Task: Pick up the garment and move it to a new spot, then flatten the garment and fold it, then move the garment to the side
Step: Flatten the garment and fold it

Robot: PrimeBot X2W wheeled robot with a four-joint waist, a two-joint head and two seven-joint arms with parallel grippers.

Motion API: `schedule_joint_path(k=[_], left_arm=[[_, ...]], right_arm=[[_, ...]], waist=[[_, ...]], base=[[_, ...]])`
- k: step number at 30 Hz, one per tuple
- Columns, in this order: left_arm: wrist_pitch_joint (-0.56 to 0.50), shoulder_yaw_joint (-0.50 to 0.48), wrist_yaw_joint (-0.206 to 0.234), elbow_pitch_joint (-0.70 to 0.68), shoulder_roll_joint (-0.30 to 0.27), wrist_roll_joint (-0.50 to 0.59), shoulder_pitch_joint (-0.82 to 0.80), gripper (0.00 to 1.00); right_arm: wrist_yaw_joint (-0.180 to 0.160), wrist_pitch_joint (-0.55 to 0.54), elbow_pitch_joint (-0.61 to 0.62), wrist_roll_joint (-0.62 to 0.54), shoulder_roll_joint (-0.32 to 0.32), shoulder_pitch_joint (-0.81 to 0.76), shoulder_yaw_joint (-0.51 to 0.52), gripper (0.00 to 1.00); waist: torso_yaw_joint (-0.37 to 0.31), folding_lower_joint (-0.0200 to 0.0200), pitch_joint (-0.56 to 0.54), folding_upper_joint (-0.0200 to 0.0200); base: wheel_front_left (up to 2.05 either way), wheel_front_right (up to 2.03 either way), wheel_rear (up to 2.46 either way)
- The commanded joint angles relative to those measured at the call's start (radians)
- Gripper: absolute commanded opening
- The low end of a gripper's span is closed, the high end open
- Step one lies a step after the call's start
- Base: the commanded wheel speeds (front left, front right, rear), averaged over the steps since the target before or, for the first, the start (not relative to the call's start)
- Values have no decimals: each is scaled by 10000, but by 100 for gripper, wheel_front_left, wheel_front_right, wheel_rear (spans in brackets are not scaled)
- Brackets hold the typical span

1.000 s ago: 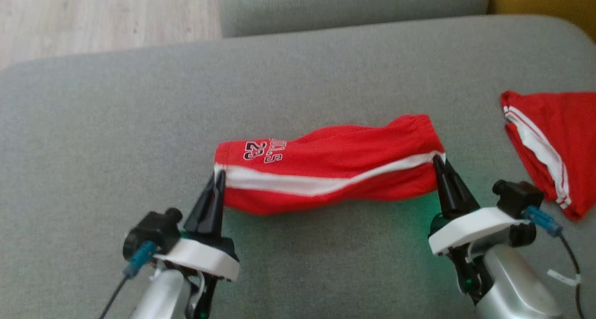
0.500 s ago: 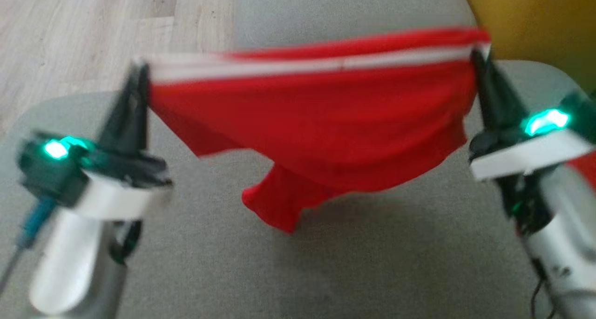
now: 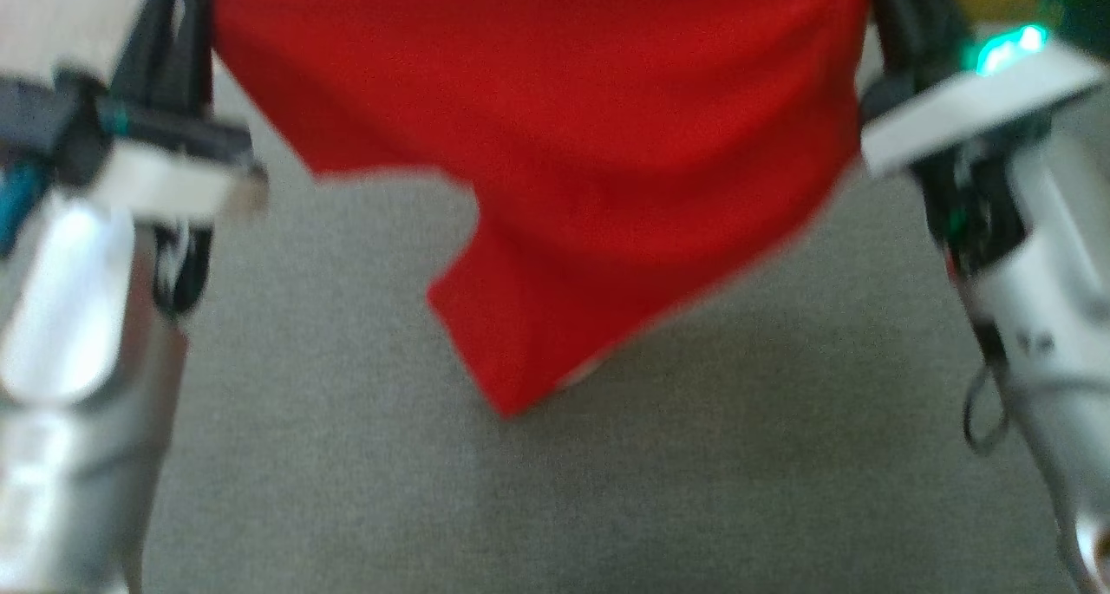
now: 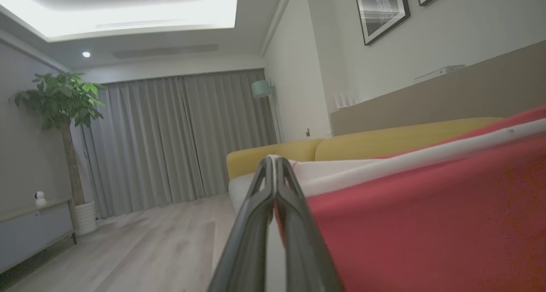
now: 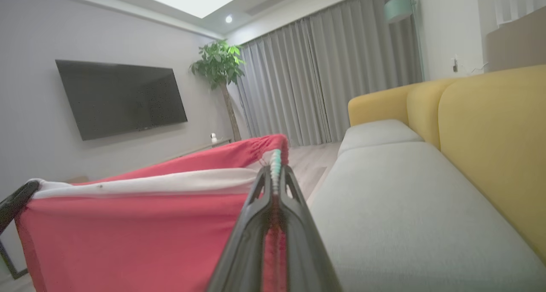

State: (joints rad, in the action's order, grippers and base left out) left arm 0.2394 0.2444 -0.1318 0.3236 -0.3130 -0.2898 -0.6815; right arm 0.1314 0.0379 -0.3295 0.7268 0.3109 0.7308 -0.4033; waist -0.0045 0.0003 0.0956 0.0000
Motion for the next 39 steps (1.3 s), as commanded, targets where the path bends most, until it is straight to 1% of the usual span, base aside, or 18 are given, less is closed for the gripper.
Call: schedule_joint_path(k=[1,4,7,9,11,14,19,22,23,24,28,31,35,39], left_arm=[[98,-379,156,14,-266,180,-1155,0],[205,-436,449,363,-133,704,-2340,0],[217,-627,552,-277,126,1091,-3054,0],[219,-728,546,-708,321,1272,-3006,0],[220,-855,511,-985,538,1306,-2518,0],[221,-1036,416,-1137,893,1236,-1197,0],[222,-1373,247,-898,1658,1027,1841,0],[222,-1622,156,-623,2084,915,3448,0],[223,-1668,104,-492,2297,890,4327,0],[223,-1737,90,-497,2378,874,4703,0],[223,-1772,47,-588,2556,924,6055,0],[223,-1873,33,-705,2599,871,6891,0],[223,-1893,22,-943,2620,915,7678,0],[223,-1775,18,-1166,2624,805,8029,0]], right_arm=[[-7,399,-71,-114,-181,967,28,0],[-7,1428,-1148,-468,-531,2362,183,0],[-7,2041,-1902,-880,-632,3421,224,0],[-7,2174,-2253,-949,-661,3616,203,0],[-7,2219,-2497,-929,-668,3360,28,0],[-7,2232,-2650,-768,-590,2345,-411,0],[-7,2236,-2687,-251,-475,-216,-1142,0],[-7,2237,-2597,127,-485,-1746,-1313,0],[-7,2237,-2420,339,-439,-2687,-1269,0],[-7,2237,-2311,469,-427,-3130,-1278,0],[-7,2238,-1770,862,-359,-4643,-840,0],[-7,2238,-1337,995,-231,-5531,-841,0],[-7,2238,-858,1183,73,-6373,-1096,0],[-7,2238,-553,1364,318,-6773,-1422,0]], waist=[[129,-3,726,0],[216,-3,1139,0],[331,-3,1380,0],[400,-3,1420,0],[439,-3,1394,0],[444,-3,1268,0],[340,-3,940,0],[296,-3,652,0],[306,-3,387,0],[311,-3,245,0],[324,-3,-383,0],[255,-3,-802,0],[204,-3,-1092,0],[160,-3,-1167,0]], base=[[0,0,0],[0,0,0],[0,0,0],[0,0,0],[0,0,0],[0,0,0],[0,0,0],[0,0,0],[0,0,0],[0,0,0],[0,0,0],[0,0,0],[0,0,0],[0,0,0]])
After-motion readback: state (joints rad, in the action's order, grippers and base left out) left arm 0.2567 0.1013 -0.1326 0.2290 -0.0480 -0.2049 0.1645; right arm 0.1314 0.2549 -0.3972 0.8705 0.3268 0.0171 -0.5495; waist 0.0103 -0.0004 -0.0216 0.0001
